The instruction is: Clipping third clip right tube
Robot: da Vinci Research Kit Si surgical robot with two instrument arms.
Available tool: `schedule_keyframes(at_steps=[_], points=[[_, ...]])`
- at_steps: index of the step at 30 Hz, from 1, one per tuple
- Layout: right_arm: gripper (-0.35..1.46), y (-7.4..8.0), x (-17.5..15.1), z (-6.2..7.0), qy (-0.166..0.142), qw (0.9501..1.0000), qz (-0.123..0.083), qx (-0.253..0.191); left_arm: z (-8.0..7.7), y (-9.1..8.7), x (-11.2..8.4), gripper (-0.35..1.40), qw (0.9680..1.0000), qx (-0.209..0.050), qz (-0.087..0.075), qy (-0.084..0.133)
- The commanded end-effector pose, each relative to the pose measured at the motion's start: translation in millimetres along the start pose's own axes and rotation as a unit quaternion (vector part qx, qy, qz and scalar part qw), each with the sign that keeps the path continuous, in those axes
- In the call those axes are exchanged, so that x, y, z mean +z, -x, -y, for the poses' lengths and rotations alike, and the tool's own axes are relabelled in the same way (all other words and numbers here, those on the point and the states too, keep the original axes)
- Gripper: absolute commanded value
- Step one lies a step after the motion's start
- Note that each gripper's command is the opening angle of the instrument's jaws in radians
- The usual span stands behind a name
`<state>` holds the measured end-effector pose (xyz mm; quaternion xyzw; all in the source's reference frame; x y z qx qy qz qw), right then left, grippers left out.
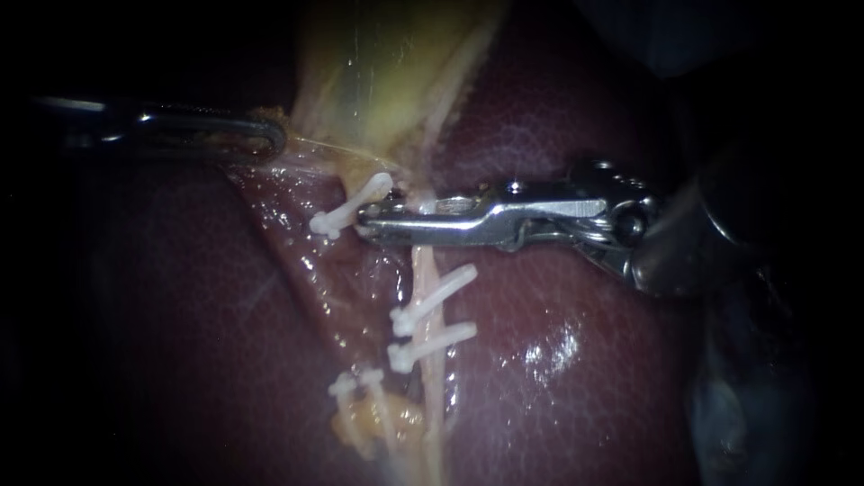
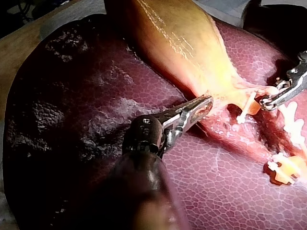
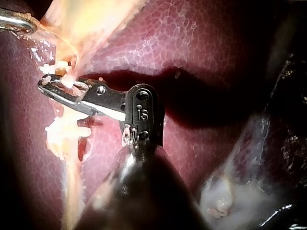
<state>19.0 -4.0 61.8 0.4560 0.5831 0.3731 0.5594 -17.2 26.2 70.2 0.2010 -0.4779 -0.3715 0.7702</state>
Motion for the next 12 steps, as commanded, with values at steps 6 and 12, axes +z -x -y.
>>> schedule_keyframes(at_steps=[6,12], points=[[-0.35,0.2,0.1,0.1,-0.002,1.0,0.003,0.002,0.0,0.0,0.0,-0.35,1.0,0.0,0.0,0.0],[-0.35,0.3,0.1,0.0,-0.002,1.0,0.003,0.002,0.0,0.0,0.0,-0.35,1.0,0.0,0.0,0.0]])
